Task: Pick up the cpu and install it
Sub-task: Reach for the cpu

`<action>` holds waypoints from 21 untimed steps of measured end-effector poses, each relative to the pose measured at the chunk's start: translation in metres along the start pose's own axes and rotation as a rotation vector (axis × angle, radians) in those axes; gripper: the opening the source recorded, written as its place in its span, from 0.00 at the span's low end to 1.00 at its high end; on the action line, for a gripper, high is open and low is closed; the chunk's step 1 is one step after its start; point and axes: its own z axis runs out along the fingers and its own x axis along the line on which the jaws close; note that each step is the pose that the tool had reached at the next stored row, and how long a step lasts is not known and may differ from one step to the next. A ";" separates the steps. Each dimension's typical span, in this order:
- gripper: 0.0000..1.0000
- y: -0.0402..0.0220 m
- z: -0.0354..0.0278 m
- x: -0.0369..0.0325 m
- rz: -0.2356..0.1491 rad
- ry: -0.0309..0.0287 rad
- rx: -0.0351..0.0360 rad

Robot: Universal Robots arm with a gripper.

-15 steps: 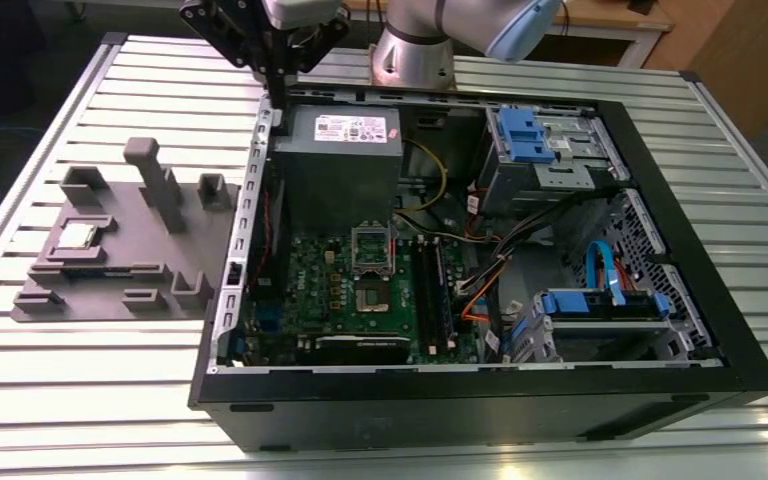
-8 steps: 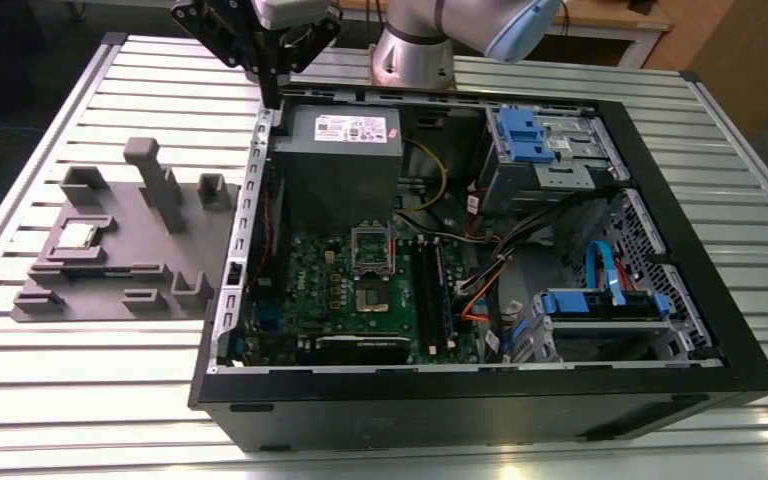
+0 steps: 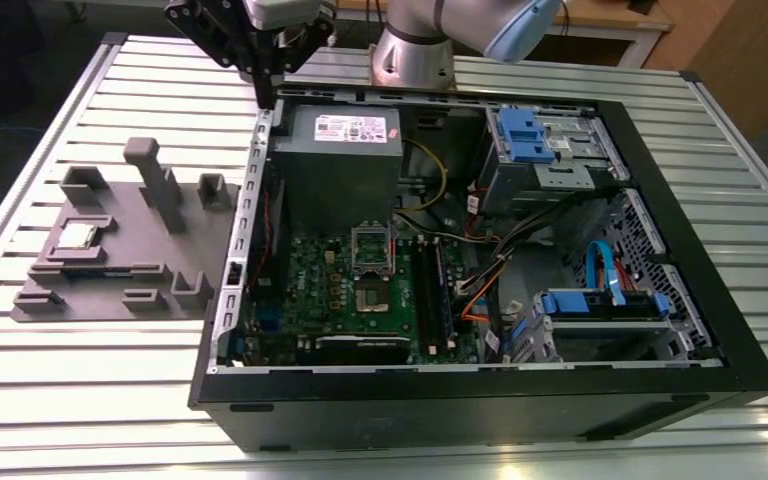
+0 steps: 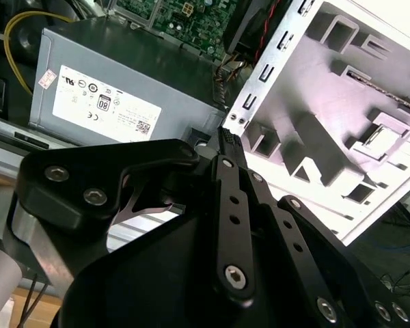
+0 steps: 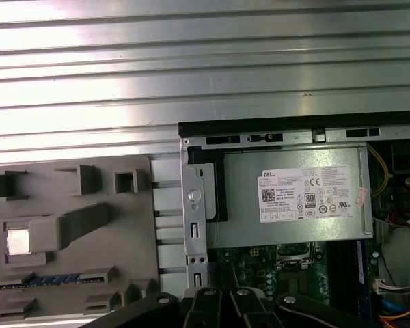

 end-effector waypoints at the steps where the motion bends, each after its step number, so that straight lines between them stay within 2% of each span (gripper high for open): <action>1: 0.10 0.0000 0.0000 0.0003 0.000 0.0003 0.0001; 21: 0.10 -0.0007 0.0010 0.0087 0.000 0.0027 0.0002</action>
